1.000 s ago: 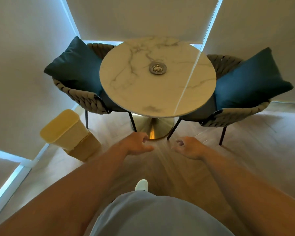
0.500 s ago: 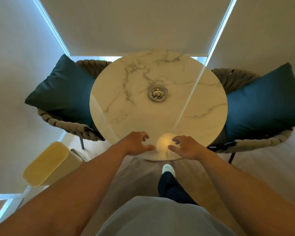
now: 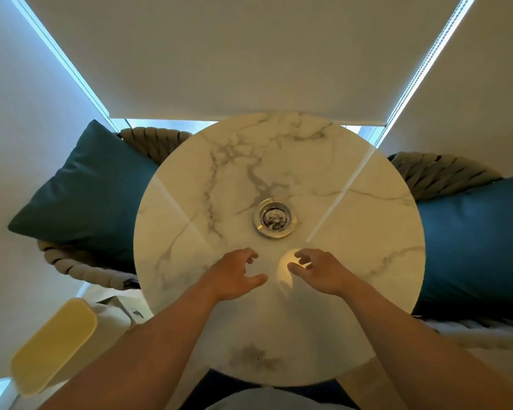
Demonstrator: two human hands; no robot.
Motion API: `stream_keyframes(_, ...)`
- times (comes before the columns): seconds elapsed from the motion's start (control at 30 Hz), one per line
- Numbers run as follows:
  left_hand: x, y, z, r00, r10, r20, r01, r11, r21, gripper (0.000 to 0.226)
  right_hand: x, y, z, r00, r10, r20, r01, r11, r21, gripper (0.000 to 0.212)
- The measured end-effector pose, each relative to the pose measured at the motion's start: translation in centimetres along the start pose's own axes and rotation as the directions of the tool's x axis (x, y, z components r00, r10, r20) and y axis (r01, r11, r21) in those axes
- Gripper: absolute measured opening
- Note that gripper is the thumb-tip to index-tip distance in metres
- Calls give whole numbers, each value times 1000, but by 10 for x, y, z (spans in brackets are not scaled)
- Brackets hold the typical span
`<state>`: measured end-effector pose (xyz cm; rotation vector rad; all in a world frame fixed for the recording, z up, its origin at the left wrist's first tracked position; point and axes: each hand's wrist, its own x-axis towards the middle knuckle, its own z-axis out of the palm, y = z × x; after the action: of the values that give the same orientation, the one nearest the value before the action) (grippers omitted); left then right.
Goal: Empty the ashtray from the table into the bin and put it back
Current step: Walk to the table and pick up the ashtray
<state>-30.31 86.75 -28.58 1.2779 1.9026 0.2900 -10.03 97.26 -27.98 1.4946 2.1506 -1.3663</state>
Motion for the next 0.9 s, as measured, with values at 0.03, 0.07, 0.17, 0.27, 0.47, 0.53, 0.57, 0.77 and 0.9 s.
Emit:
stream_keyframes(0.03, 12, -2, -3, 1000, 4, -1, -4, 1000, 0, 66, 10, -3, -1, 1000, 13, -4, -13, 1000, 23, 57)
stream_keyframes(0.07, 25, -4, -7, 1000, 9, 1, -9, 1000, -2, 67, 20, -4, -1, 1000, 21, -14, -21, 999, 42, 56)
stream_keyframes(0.17, 59, -13, -16, 998, 55, -3, -55, 998, 12, 70, 49, -8, -2, 993, 98, -70, -89, 989, 120, 51)
stream_keyframes(0.27, 90, -23, -25, 996, 67, -60, -67, 998, 0, 79, 77, -9, -3, 969, 185, -161, -143, 960, 241, 44)
stream_keyframes(0.47, 143, -37, -28, 991, 114, -73, -99, 977, 189, 111, 131, -5, -11, 901, 345, -265, -219, 886, 410, 26)
stream_keyframes(0.53, 156, -34, -25, 989, 135, -55, -117, 962, 248, 117, 145, -5, -12, 886, 360, -292, -225, 884, 409, 19)
stream_keyframes(0.57, 160, -32, -24, 986, 153, -62, -131, 955, 265, 118, 151, -6, -12, 884, 360, -298, -222, 885, 409, 17)
stream_keyframes(0.77, 178, -24, -16, 967, 250, -55, -216, 911, 352, 119, 168, -15, -8, 892, 316, -324, -189, 910, 368, 19)
stream_keyframes(0.9, 182, -22, -15, 966, 250, -64, -213, 913, 347, 123, 168, -16, -7, 884, 304, -354, -171, 917, 360, 28)
